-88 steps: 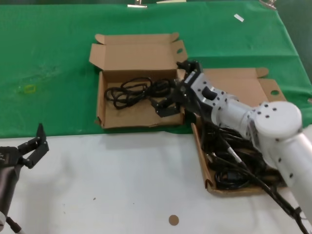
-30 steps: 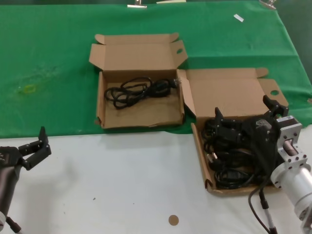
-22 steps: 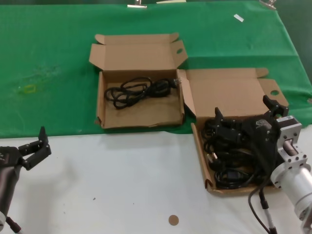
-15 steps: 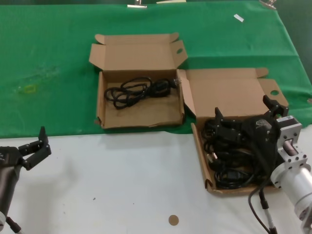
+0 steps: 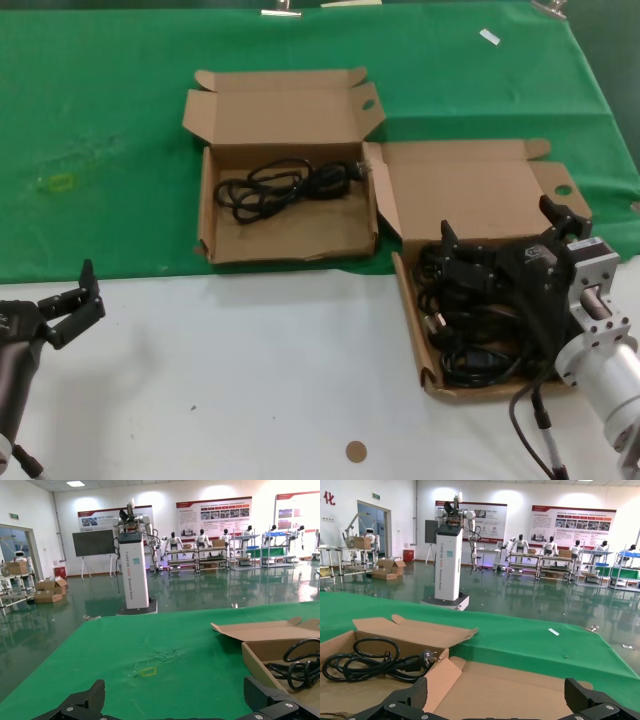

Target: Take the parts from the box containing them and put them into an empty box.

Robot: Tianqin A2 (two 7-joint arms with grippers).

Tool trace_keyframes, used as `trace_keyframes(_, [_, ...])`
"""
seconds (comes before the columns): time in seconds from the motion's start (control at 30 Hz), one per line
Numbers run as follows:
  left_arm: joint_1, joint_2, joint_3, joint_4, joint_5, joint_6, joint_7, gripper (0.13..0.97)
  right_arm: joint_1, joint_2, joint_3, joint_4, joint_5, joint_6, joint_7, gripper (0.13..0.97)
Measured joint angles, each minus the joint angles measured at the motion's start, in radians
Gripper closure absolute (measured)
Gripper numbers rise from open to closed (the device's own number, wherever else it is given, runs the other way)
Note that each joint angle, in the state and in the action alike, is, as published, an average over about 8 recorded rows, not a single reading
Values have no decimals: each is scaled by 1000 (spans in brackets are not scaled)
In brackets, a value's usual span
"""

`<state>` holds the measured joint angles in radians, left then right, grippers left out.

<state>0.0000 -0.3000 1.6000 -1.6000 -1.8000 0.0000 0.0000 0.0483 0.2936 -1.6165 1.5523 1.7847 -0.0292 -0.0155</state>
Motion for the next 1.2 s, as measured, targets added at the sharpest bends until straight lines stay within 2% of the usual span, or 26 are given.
trace_keyframes(1.2, [0, 0, 0, 0, 0, 0, 0, 132, 0, 0, 0, 0, 0, 0, 0, 129])
